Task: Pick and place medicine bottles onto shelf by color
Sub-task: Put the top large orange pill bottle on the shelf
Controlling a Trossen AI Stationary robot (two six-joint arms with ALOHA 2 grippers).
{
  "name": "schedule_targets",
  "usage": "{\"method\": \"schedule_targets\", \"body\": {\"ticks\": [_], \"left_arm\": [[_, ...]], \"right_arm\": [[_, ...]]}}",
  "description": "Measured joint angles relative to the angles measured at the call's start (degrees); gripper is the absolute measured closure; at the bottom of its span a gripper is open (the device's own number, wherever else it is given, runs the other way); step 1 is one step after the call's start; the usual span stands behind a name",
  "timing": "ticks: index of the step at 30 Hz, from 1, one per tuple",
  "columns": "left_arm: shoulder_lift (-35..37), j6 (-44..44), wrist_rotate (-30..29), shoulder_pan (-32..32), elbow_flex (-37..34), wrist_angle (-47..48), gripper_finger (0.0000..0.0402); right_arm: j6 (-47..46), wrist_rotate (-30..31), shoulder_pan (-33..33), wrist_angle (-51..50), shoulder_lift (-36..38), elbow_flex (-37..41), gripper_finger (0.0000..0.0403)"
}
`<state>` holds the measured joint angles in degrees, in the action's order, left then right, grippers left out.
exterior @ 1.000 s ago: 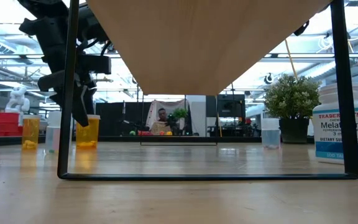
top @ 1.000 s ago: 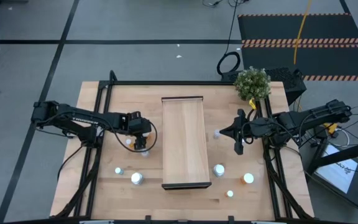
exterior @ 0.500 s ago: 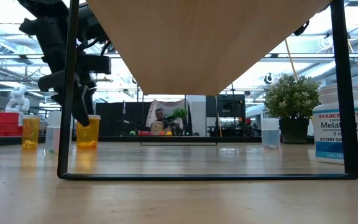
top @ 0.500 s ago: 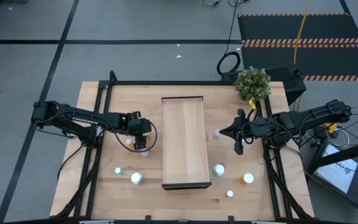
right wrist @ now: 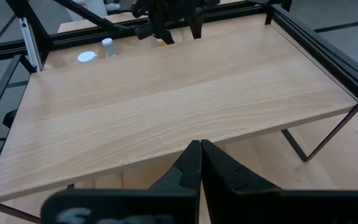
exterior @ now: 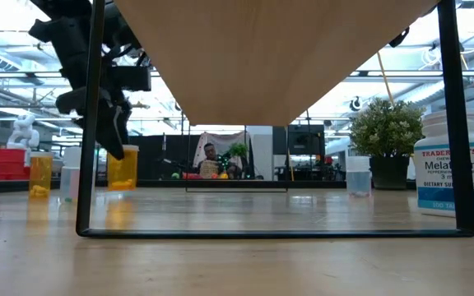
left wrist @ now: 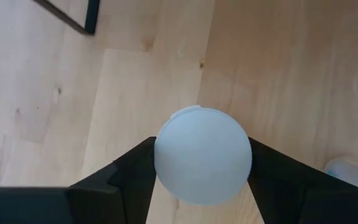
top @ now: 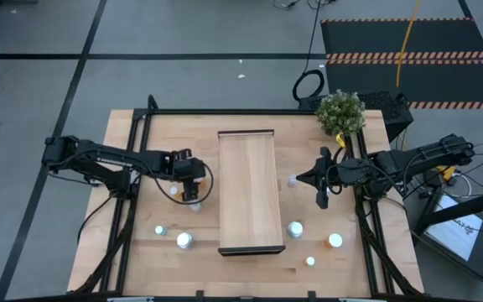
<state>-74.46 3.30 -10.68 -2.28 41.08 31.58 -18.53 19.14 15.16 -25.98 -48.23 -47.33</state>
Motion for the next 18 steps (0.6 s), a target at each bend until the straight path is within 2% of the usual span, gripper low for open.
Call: {"method": "schedule_targets", "body": {"ticks": [7, 18], "left_arm": [[0.00, -2.49, 0.01, 0.00, 6.04, 7.46, 0.0183], [0.00, -7.52, -0.42, 0.00, 22.81, 22.00, 0.0177]], "right_arm": [[0.20, 0.00, 0.00, 0.00, 0.00, 0.00, 0.0403], [0.20, 0.00, 0.00, 0.00, 0.00, 0.00, 0.0403]]}}
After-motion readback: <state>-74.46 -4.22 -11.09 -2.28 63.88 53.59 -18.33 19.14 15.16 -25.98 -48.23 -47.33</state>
